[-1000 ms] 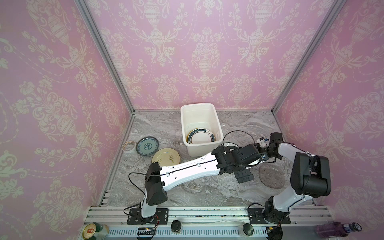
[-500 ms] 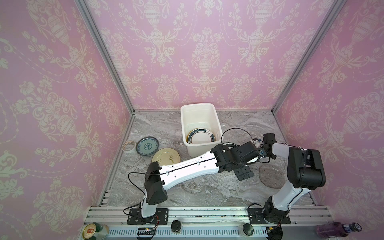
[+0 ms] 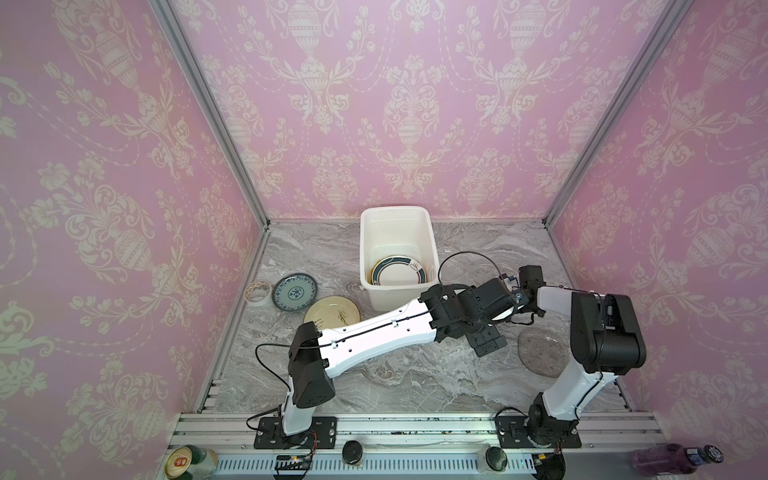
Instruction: Place the plates into the plastic bin on the countertop
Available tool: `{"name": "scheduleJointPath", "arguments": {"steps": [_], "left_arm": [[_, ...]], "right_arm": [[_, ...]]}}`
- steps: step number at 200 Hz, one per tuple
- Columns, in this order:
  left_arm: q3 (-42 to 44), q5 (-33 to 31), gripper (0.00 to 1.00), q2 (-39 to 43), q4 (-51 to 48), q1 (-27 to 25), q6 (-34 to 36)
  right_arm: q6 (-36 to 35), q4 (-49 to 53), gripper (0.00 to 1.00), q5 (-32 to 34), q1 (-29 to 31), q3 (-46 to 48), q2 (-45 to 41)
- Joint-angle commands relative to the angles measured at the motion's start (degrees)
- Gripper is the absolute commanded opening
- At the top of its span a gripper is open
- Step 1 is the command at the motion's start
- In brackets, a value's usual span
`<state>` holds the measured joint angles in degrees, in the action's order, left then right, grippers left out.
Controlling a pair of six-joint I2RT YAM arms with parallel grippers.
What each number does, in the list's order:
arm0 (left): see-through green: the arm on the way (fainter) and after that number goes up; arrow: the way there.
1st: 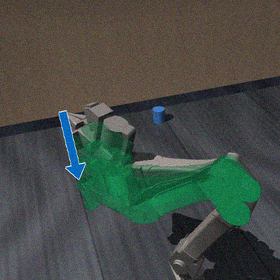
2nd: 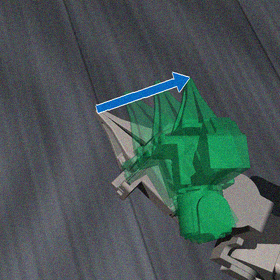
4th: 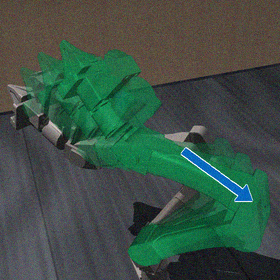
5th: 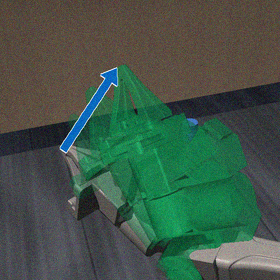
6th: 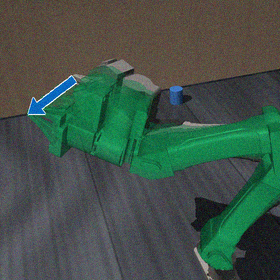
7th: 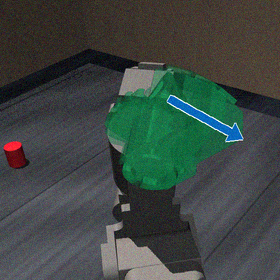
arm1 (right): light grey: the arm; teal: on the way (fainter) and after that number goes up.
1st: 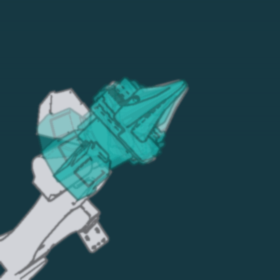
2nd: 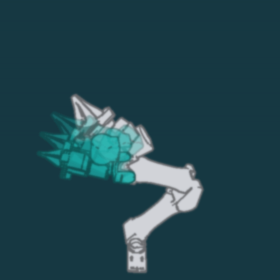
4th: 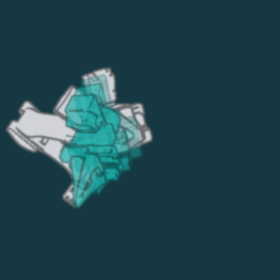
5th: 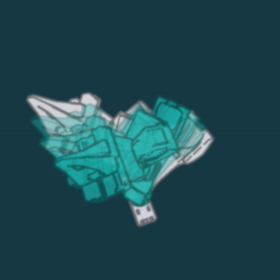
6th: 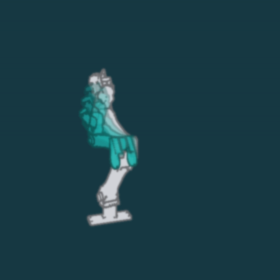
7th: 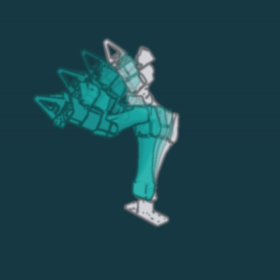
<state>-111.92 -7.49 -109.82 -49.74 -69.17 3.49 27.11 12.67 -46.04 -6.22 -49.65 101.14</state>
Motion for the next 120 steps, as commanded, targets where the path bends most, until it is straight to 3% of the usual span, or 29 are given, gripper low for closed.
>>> {"name": "scheduleJointPath", "arguments": {"steps": [1,120], "left_arm": [[-1.4,-0.6,0.99,1.3,-0.3,0.2,-1.3],[-1.5,-1.6,0.99,1.7,0.3,0.1,-2.1]], "right_arm": [[1.4,-0.9,0.51,-3.4,1.4,-0.5,-0.8],[0.6,4.7,0.47,-2.3,3.0,-2.2,-6.5]]}}
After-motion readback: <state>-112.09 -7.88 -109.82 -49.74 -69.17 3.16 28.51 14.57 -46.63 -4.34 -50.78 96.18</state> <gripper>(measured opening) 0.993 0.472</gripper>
